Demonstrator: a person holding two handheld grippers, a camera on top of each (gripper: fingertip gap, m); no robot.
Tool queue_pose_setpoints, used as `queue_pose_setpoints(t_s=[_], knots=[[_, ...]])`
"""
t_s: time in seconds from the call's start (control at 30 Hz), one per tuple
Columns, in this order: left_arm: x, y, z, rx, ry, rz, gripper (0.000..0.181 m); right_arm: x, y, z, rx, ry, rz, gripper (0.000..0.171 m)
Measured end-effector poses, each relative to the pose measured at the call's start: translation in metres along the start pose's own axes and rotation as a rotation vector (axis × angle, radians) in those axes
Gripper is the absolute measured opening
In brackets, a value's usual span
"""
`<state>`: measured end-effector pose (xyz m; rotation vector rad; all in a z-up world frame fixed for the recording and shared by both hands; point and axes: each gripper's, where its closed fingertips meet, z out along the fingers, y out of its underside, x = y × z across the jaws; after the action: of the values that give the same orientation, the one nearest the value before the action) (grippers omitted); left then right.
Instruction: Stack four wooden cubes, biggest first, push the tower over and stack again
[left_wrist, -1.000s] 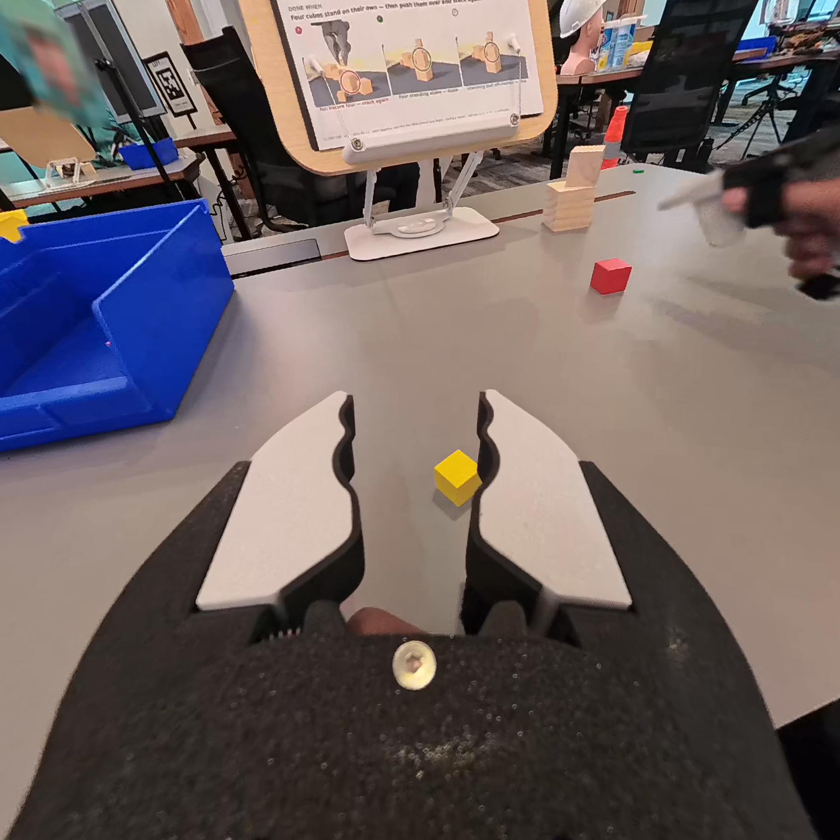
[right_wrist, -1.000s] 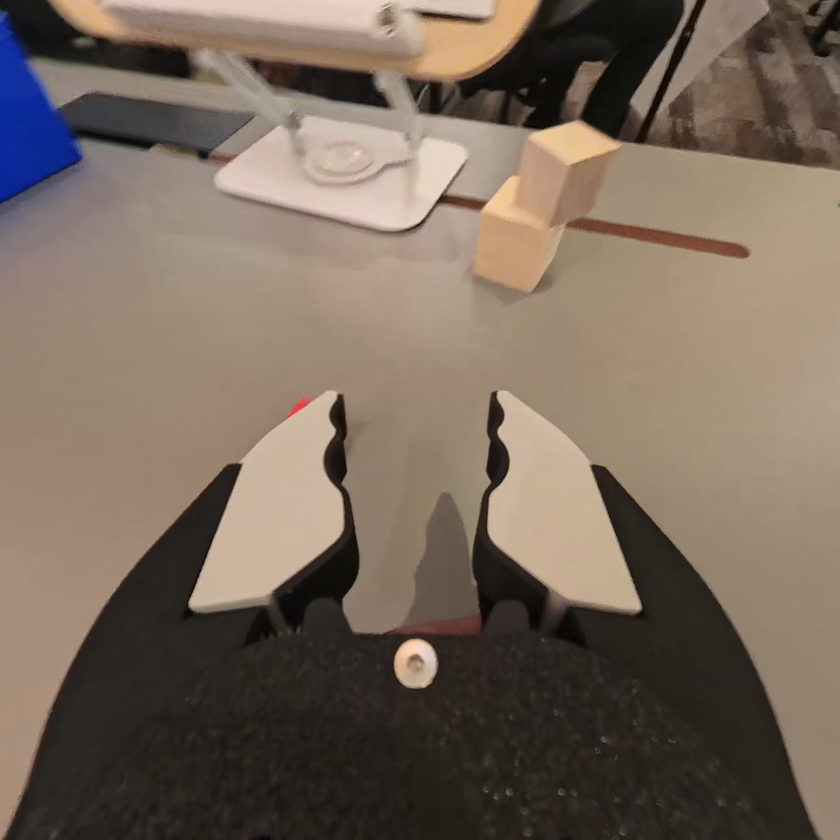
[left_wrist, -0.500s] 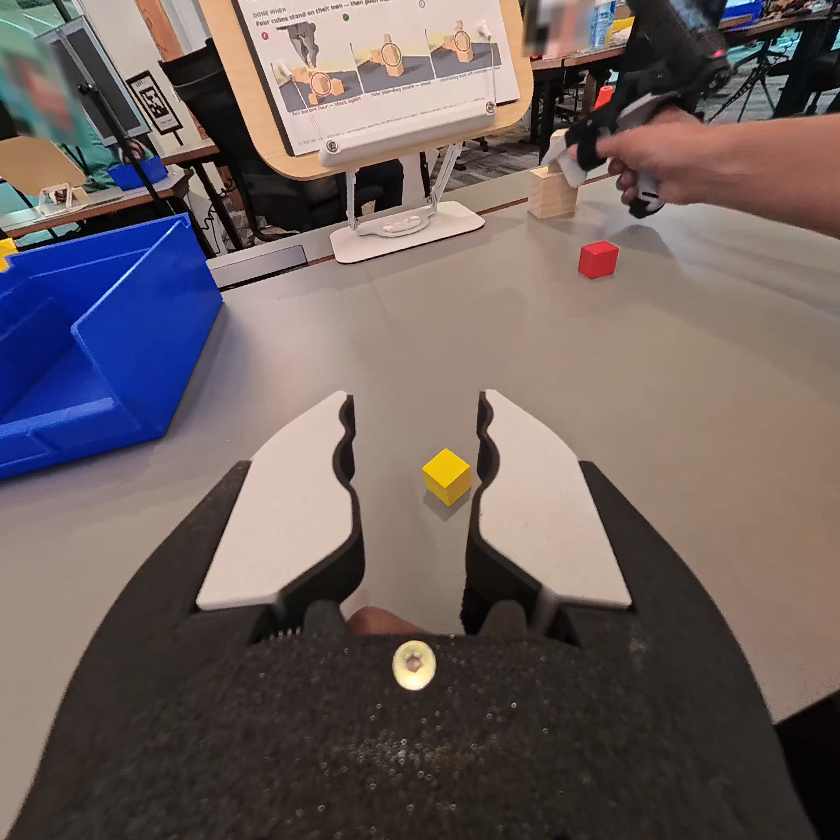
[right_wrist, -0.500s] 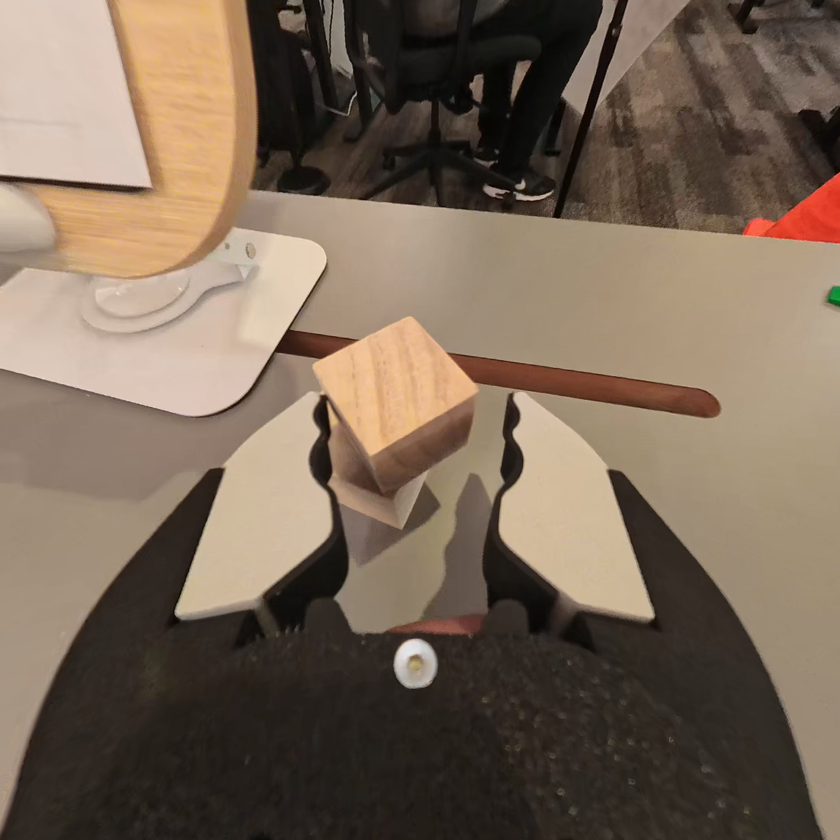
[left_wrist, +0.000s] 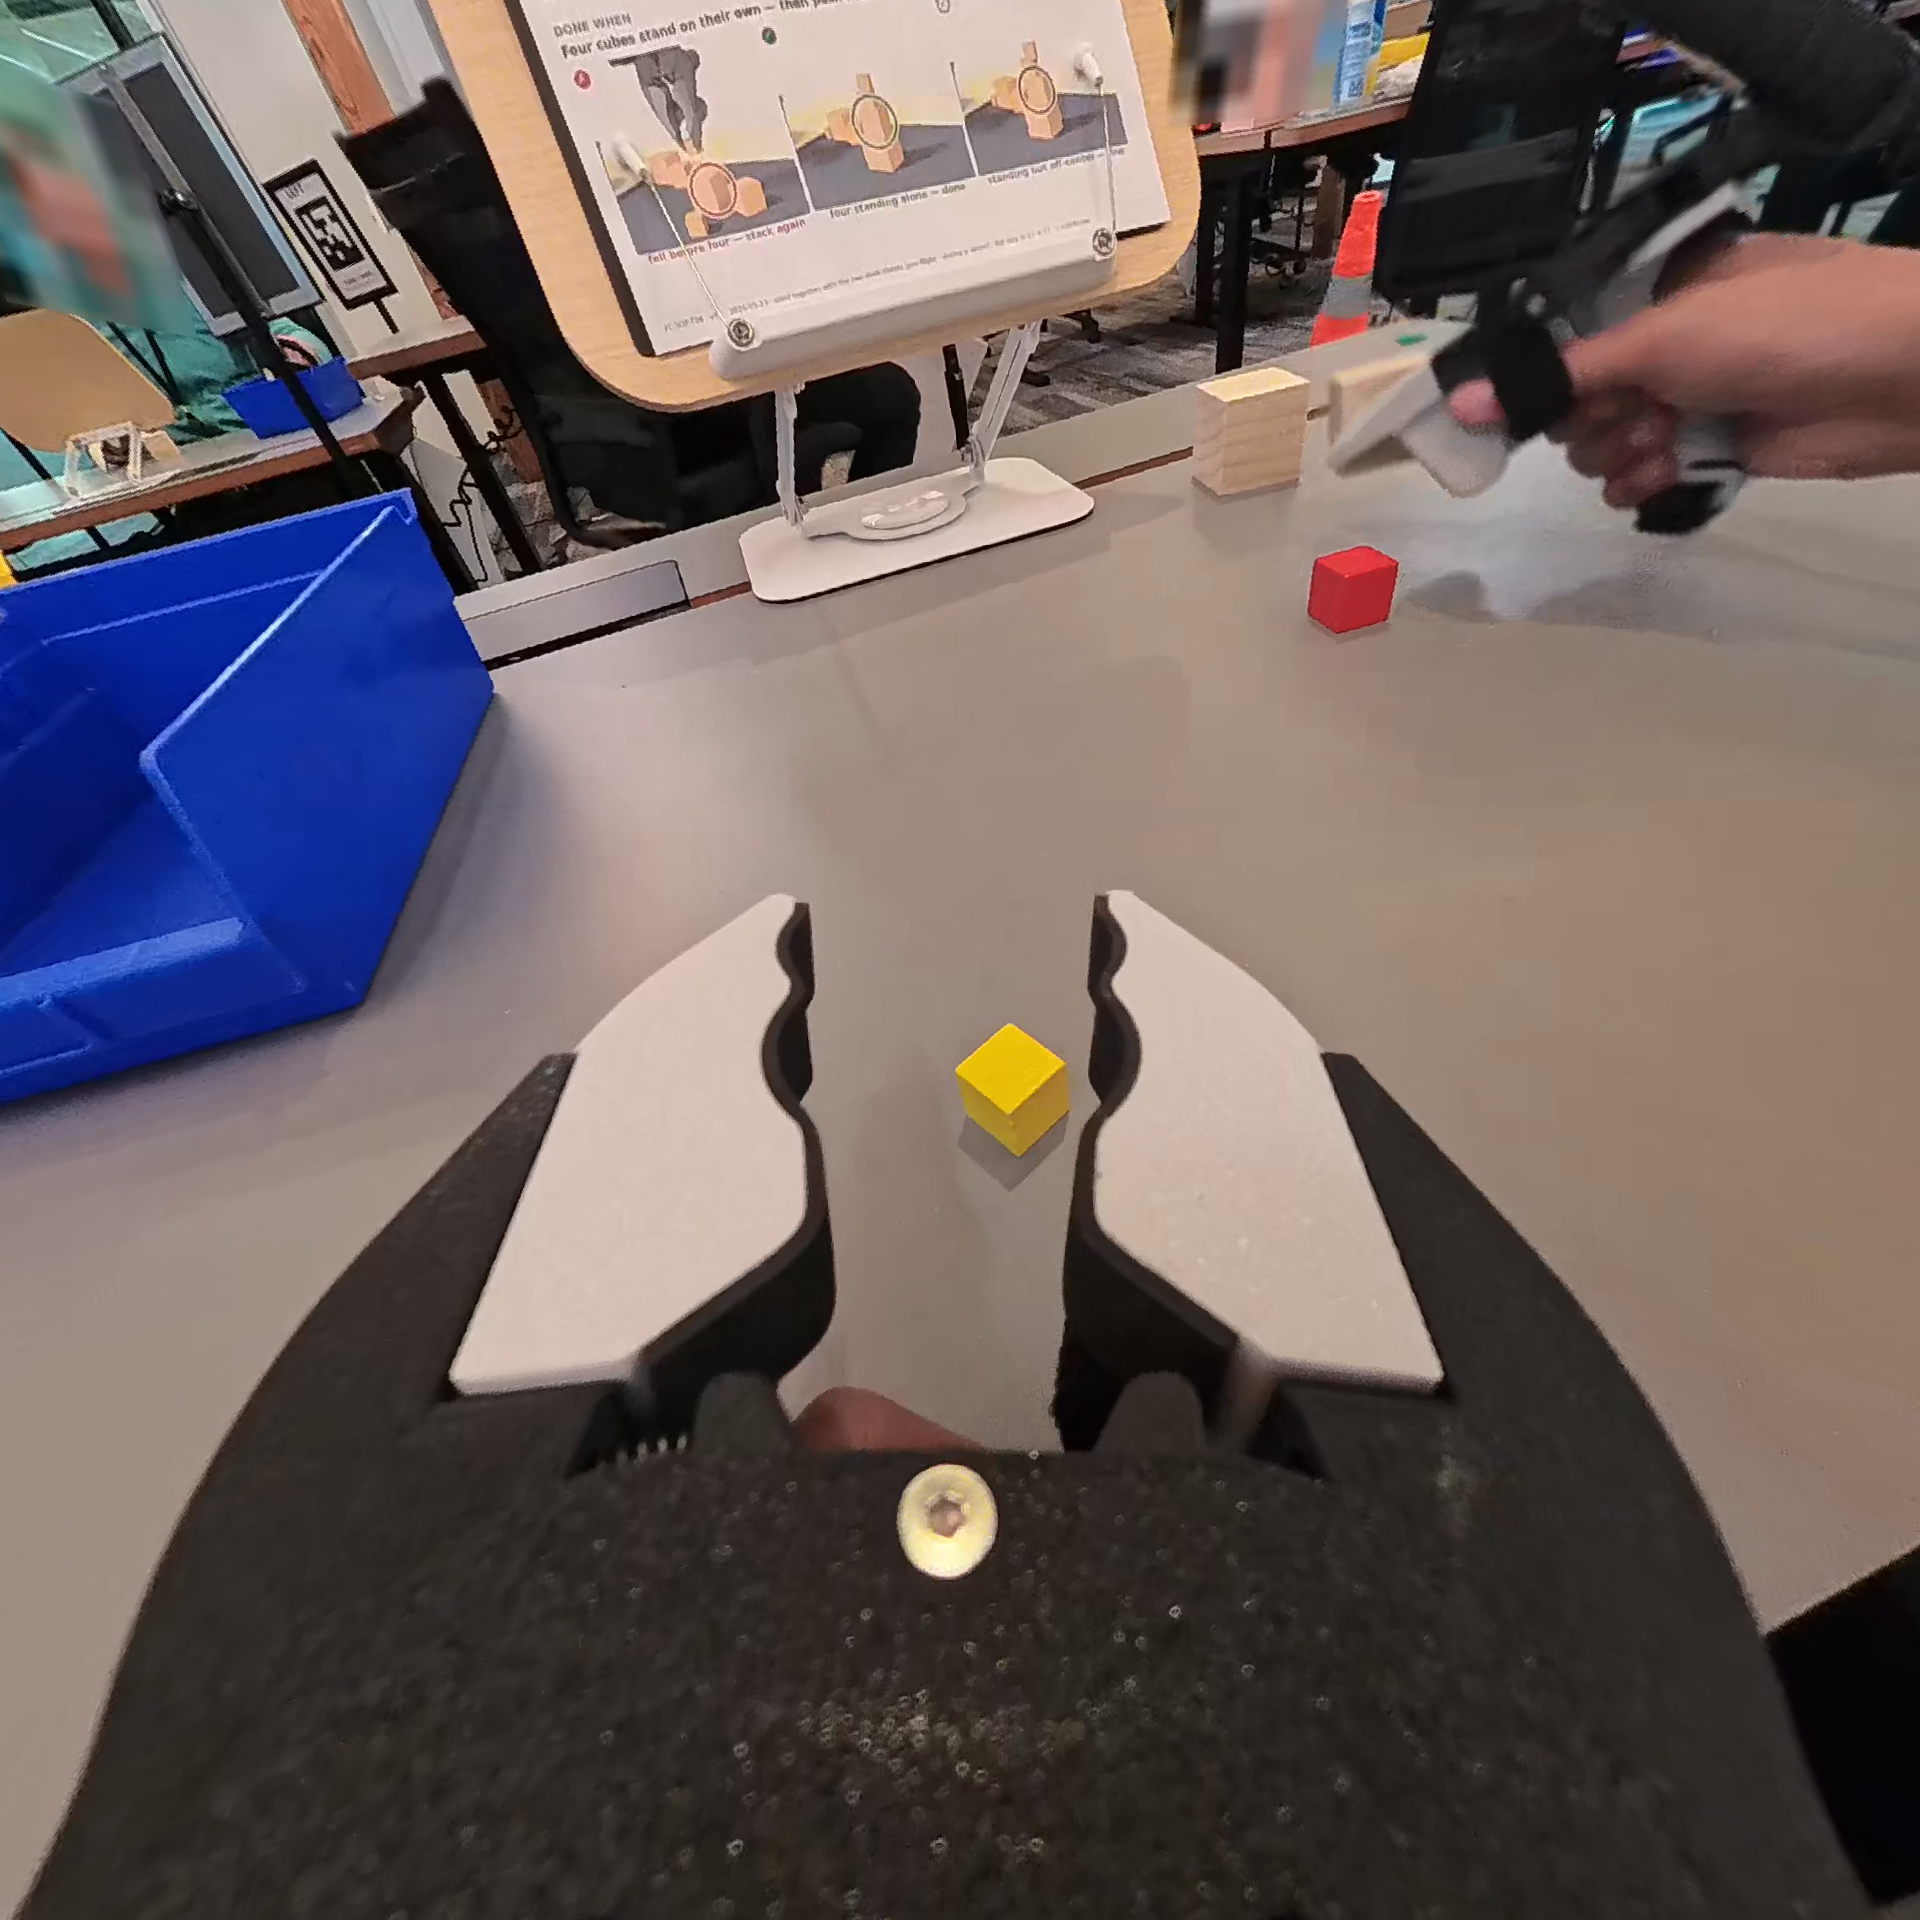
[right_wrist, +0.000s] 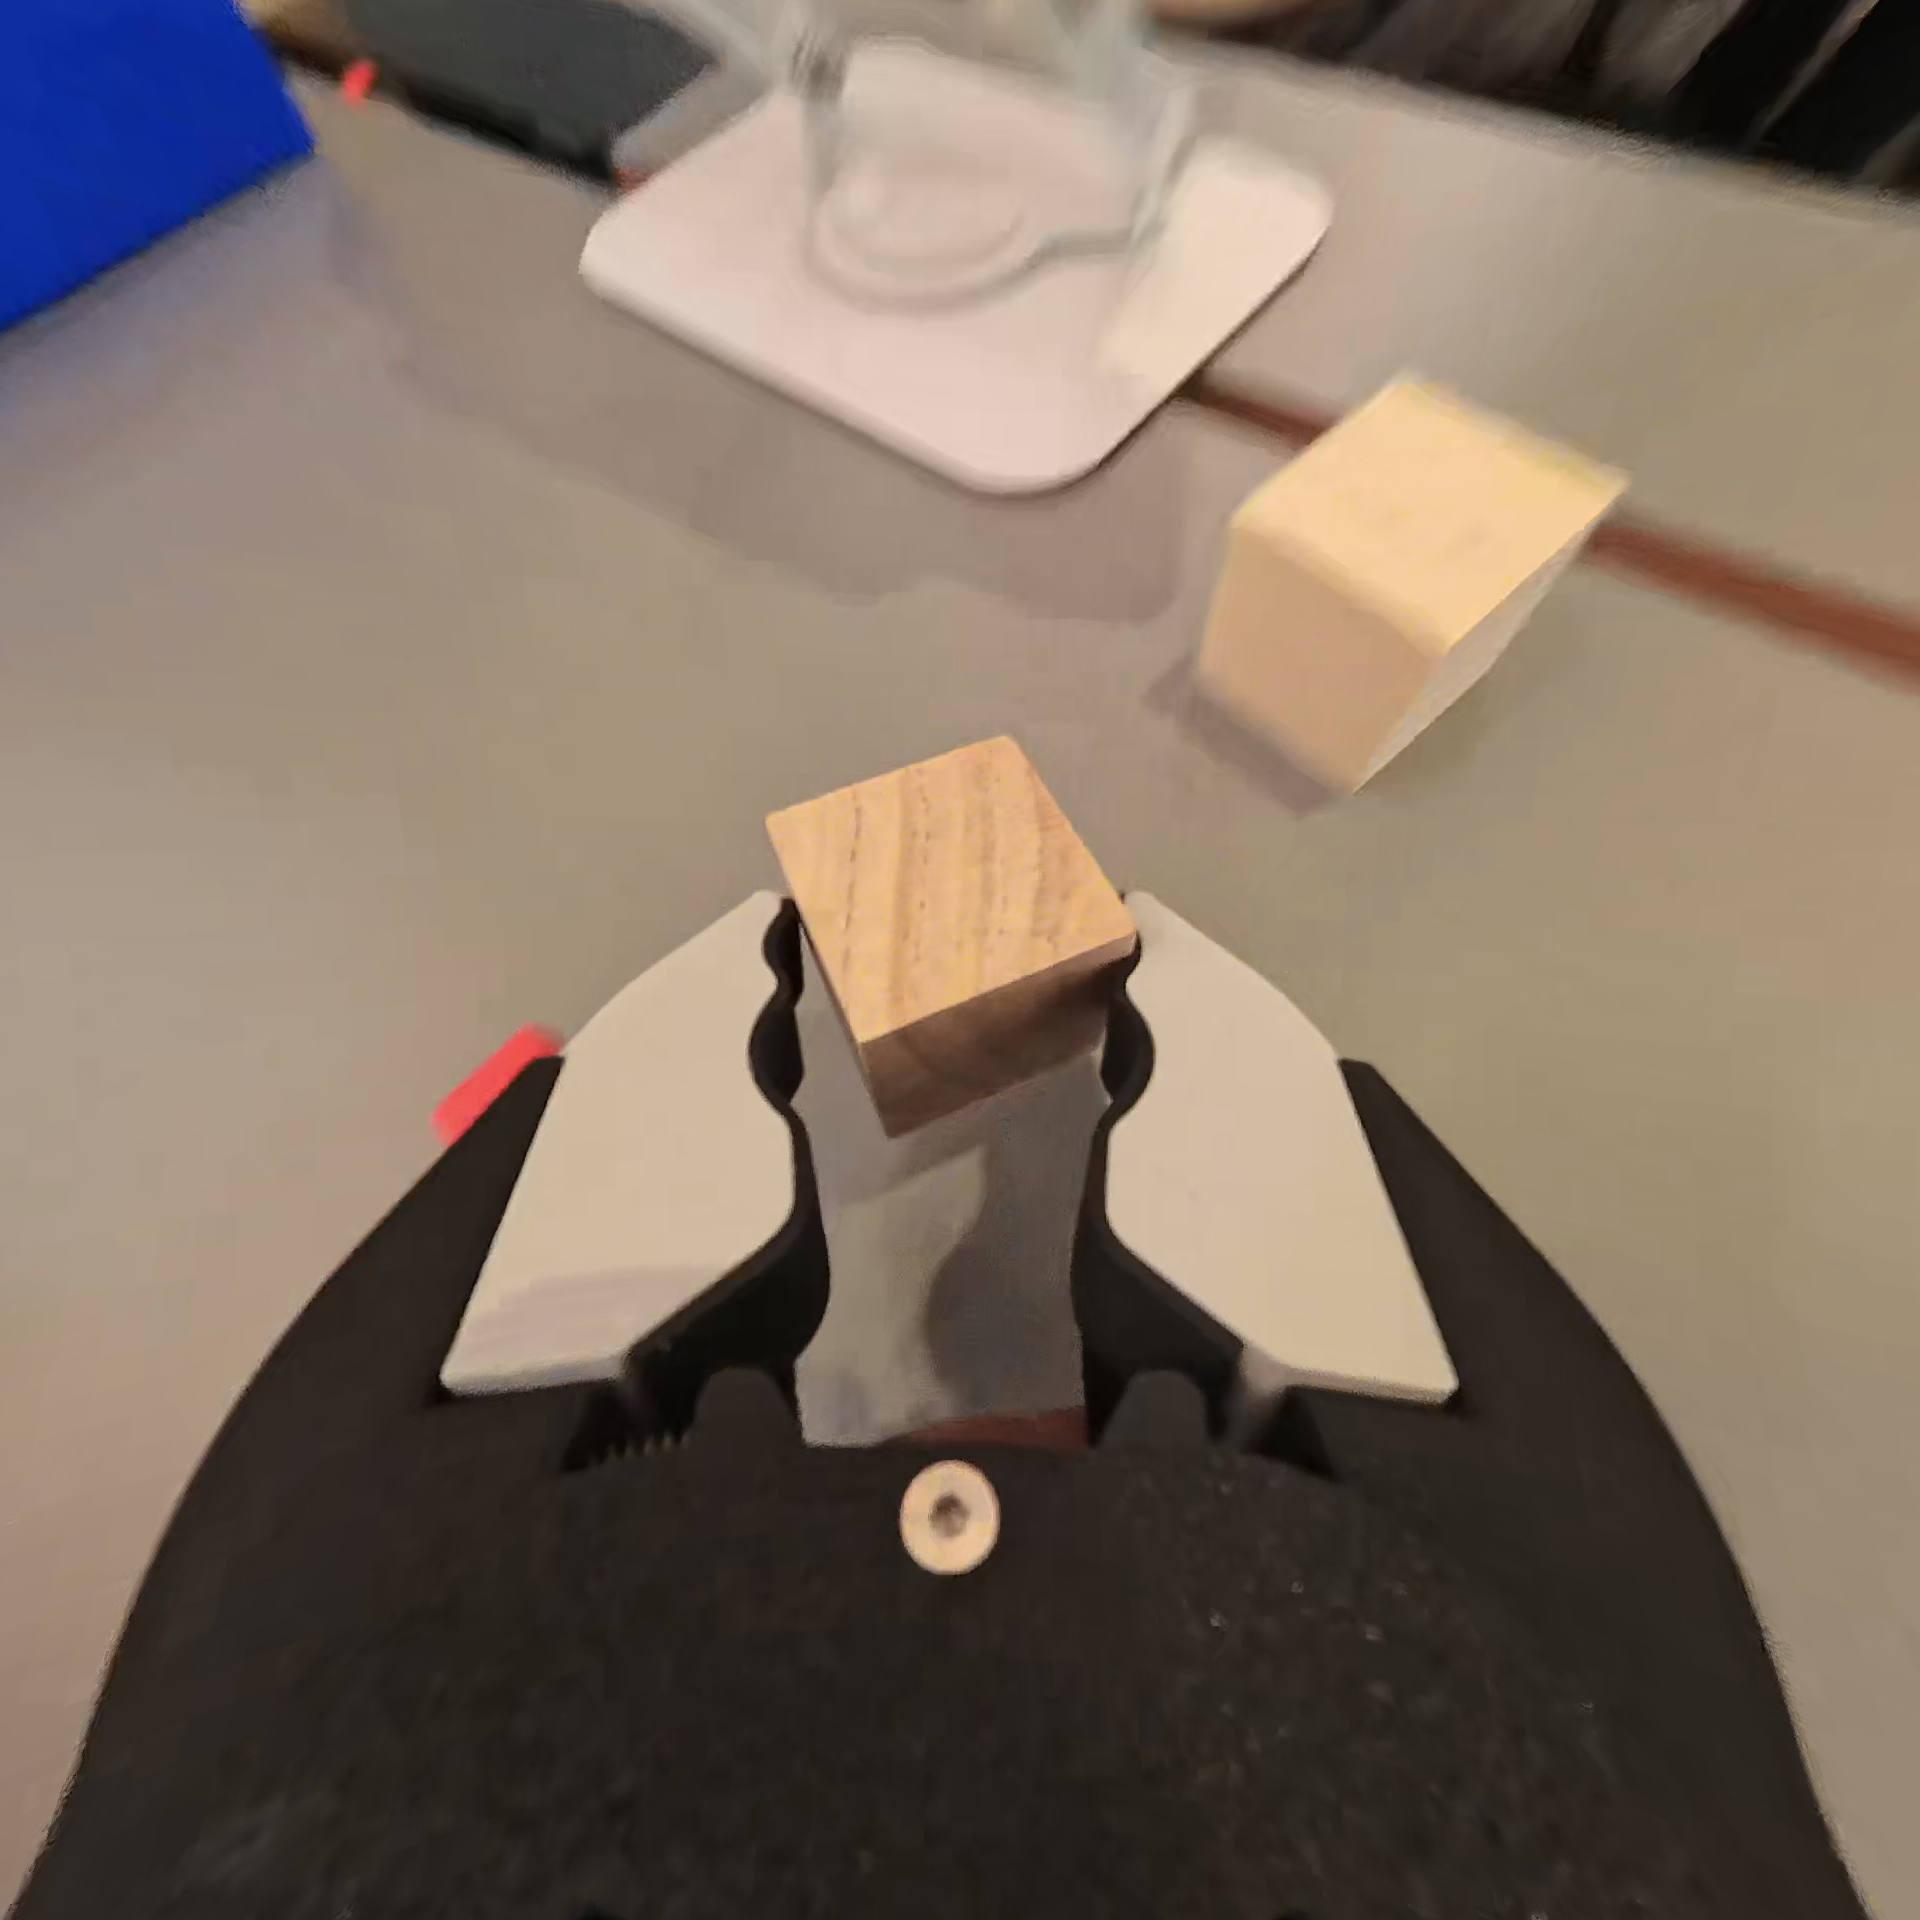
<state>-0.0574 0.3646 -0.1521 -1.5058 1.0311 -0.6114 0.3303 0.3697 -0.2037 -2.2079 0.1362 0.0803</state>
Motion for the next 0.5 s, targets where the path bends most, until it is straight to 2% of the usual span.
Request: queue_pose_setpoints(t_s=[0.1,0.23,0.37,0.43,0.5], knots=[[0.001,0.001,0.001,-0.004,0.003,0.004,0.05,-0.005,0.031,-0.002,-0.081,0.044,-0.015,0.056],[0.0,0.001,0.0,-0.009,-0.008,0.011,0.05,0.002,0.034,-0.005,-0.098,0.117,-0.029,0.056],[-0.001,0.002,-0.002,-0.011,-0.016,0.022,0.05,0.002,0.038,-0.002,-0.128,0.097,-0.005,0.057],[0.0,0.001,-0.002,-0.011,-0.015,0.024,0.05,0.005,0.036,-0.004,-0.128,0.096,-0.004,0.07],[0.001,0.001,-0.003,-0.012,-0.012,0.026,0.05,0.014,0.021,-0.01,-0.088,0.122,-0.049,0.076]])
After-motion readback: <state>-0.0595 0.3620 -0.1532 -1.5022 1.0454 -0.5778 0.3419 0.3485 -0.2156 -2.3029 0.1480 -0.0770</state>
